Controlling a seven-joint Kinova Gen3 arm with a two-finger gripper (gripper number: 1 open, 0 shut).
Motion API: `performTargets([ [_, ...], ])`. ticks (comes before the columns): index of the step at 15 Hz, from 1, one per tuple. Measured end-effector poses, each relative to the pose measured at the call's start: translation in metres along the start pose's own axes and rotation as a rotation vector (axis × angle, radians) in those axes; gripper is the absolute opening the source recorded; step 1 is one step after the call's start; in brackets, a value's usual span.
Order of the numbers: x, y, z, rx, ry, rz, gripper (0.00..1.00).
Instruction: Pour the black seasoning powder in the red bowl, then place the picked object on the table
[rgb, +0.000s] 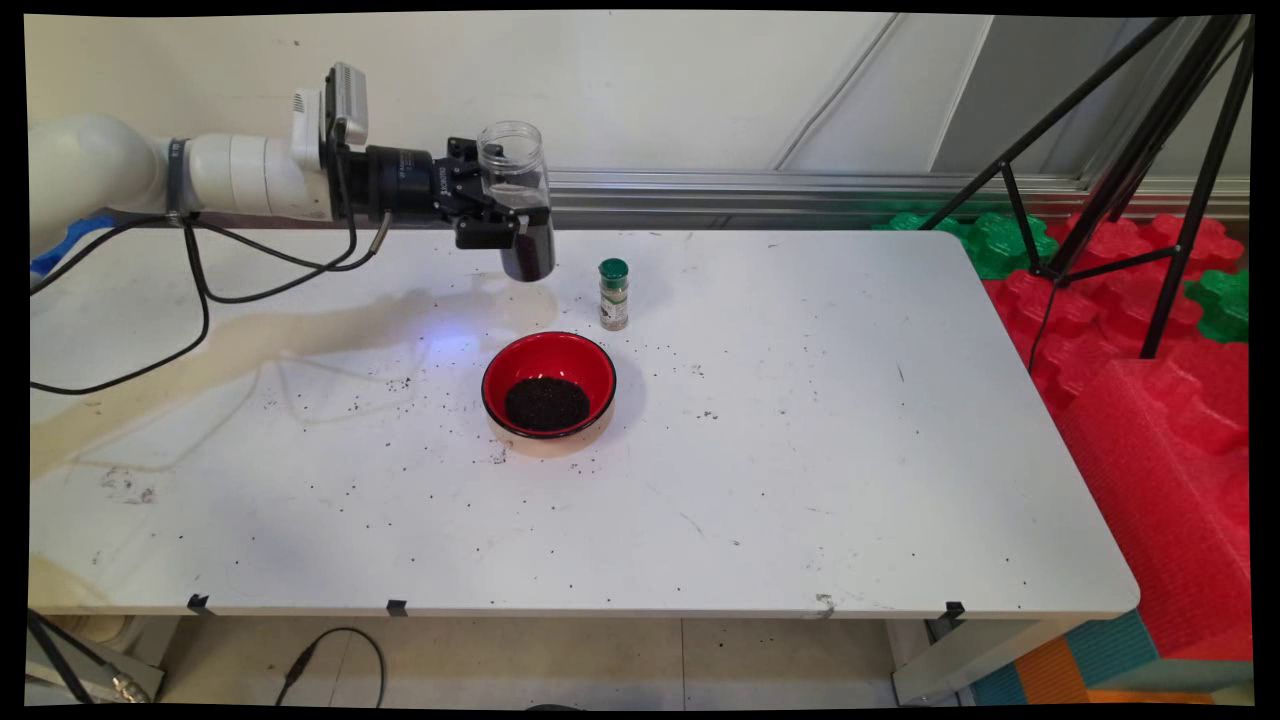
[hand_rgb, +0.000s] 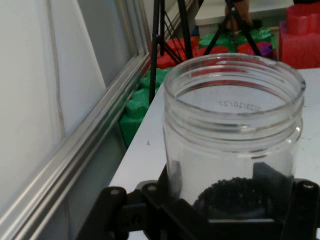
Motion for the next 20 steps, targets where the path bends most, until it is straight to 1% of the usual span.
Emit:
performTargets([
  [7,-0.012,-0.013,0.007,0.011,-0.022,-0.171,0.00],
  [12,-0.024,-0.021,0.015,0.003,-0.043,-0.256,0.00],
  [16,-0.036,-0.027,0.024,-0.001,-0.065,-0.292,0.00],
  [20,-0.044,-0.031,0.033,0.000,-0.080,-0.303,0.00],
])
